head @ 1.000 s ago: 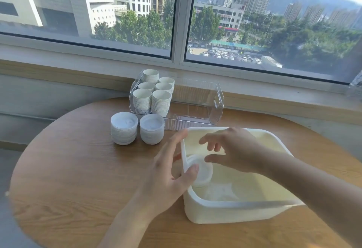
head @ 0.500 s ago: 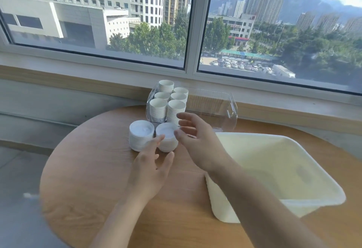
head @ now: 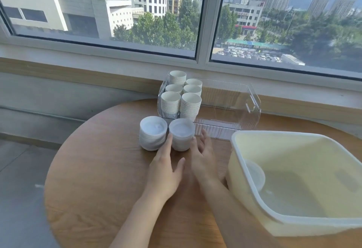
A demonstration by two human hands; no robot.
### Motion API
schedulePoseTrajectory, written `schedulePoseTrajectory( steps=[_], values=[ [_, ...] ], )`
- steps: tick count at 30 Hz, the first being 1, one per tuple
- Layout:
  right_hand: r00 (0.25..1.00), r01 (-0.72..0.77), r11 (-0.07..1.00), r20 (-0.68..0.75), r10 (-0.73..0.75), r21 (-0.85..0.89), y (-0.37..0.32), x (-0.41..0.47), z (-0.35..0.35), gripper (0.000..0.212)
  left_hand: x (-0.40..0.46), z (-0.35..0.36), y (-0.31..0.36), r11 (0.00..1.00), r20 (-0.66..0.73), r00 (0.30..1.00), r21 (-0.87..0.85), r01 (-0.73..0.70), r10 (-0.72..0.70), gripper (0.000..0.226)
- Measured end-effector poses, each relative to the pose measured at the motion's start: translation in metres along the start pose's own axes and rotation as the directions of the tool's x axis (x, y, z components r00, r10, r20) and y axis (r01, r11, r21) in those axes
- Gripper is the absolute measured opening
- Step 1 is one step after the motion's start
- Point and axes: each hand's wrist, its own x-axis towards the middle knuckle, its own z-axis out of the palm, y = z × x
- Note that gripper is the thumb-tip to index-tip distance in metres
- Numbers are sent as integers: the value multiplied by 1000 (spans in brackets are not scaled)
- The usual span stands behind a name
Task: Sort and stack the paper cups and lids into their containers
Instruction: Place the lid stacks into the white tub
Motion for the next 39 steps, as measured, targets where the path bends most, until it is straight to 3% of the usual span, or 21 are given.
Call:
schedulePoseTrajectory(
  steps=[6,12,20,26,30,34,39],
  values=[
    [1000,-22,990,11,21,143,1,18,12,55,9,14,-5,1000,-26,1000,-30,-11,10,86],
    [996,-38,976,-68,54,216,-3,16,7,33,7,18,-1,994,-51,996,-73,-79,76,83],
    [984,-170,921,15,176,350,-7,-3,-2,43,-7,20,-3,961,-149,983,-236,-141,107,81],
    [977,-212,910,72,200,356,-12,-24,-11,41,-19,12,1,937,-176,984,-343,-61,-1,77],
    [967,-251,885,152,207,393,-17,-37,-16,48,-30,-1,9,962,-173,985,-272,-25,-23,71],
    [952,-272,873,243,184,406,-31,-48,-25,45,-39,-19,18,968,-187,981,-234,-92,48,74],
    [928,-222,897,365,74,381,-59,-70,-31,45,-43,-43,33,938,-228,941,-184,-293,249,90]
  ],
)
